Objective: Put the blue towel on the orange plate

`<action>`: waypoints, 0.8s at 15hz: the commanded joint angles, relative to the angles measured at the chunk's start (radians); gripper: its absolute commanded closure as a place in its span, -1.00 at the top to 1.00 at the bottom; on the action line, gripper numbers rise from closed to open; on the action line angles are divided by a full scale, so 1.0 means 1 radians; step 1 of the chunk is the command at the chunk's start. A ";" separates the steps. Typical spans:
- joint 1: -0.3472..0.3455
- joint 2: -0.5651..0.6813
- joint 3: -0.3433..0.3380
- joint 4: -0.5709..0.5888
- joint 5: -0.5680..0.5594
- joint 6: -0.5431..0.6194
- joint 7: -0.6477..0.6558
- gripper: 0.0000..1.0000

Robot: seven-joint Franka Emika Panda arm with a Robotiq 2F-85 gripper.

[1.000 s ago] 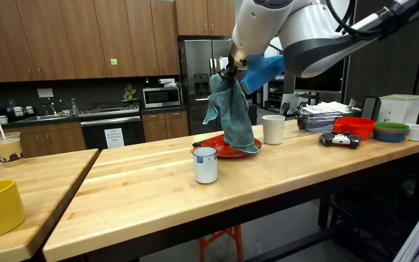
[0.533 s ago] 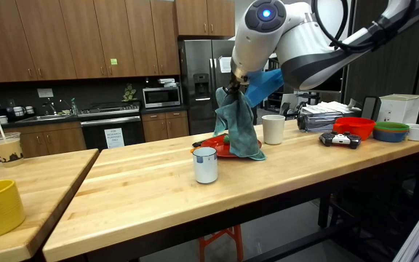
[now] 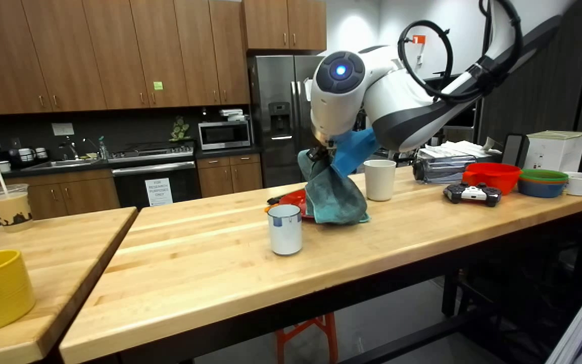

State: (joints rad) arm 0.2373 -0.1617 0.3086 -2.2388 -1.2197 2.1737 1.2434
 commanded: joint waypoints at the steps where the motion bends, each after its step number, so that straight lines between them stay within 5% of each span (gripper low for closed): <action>1: 0.004 0.105 -0.001 0.076 -0.059 -0.032 0.037 -0.97; 12: 0.056 0.337 -0.009 0.307 -0.143 -0.094 0.052 -0.97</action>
State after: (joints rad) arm 0.2691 0.1165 0.3084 -2.0121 -1.3345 2.1093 1.2873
